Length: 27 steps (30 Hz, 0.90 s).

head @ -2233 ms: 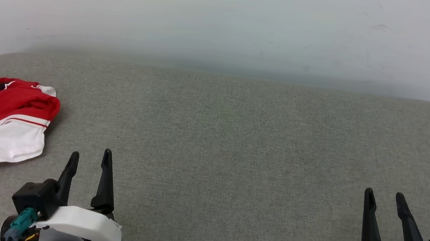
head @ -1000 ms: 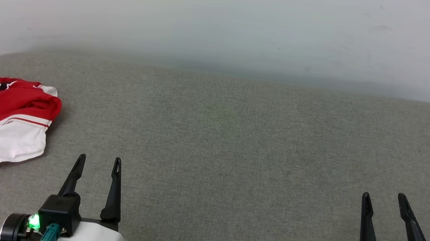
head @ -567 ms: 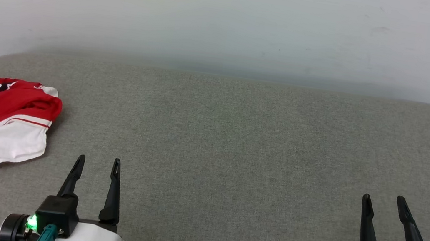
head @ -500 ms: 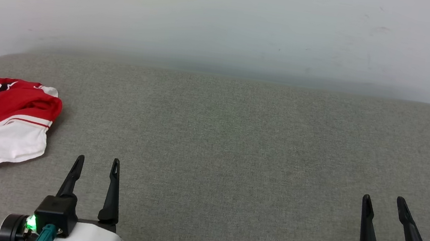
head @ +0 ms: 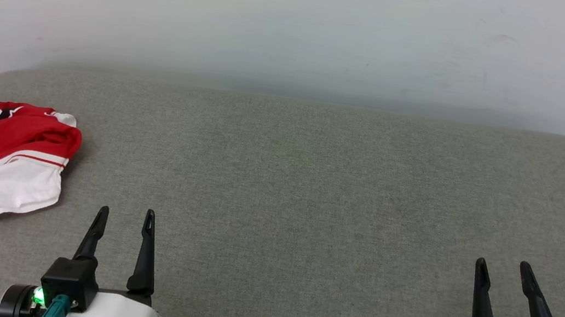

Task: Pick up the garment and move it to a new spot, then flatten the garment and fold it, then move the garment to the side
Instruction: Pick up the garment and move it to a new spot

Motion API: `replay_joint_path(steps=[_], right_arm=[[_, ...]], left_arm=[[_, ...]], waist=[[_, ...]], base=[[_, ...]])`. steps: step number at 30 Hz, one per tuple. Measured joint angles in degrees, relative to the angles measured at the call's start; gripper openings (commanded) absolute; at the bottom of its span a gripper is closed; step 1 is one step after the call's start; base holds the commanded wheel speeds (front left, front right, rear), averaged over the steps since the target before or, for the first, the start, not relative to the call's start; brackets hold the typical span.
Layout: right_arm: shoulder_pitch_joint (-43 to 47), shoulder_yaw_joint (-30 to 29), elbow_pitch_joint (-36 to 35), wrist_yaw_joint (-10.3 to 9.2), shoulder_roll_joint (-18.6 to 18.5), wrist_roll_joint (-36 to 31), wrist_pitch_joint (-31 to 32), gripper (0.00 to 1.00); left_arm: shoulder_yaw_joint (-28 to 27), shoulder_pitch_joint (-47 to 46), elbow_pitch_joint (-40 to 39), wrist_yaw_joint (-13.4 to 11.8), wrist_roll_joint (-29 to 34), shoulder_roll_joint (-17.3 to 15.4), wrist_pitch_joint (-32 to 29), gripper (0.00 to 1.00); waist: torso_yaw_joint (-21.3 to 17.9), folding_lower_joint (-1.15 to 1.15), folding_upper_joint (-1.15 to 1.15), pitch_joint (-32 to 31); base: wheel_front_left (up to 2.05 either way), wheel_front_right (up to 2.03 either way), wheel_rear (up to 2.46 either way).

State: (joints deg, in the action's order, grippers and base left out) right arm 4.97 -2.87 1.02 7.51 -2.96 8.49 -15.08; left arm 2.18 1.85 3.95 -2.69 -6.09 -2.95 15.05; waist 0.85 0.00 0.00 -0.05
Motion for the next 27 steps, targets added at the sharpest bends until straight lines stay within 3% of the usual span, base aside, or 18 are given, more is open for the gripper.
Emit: replay_joint_path(steps=[12, 27], right_arm=[[0.1, 0.2, -0.5, 0.0, 0.0, -0.1, 0.0, 1.0], [1.0, 1.1, -0.8, 0.0, 0.0, 0.1, 0.0, 1.0]], left_arm=[[-0.5, -0.1, 0.1, -0.1, -0.2, 0.0, 0.0, 1.0], [-2.3, 0.0, 0.0, -0.7, -0.2, 0.0, 0.0, 1.0]], waist=[[2.3, 0.0, 0.0, 0.0], [11.7, 0.0, 0.0, 0.1]], base=[[0.0, 0.0, 0.0], [0.0, 0.0, 0.0]])
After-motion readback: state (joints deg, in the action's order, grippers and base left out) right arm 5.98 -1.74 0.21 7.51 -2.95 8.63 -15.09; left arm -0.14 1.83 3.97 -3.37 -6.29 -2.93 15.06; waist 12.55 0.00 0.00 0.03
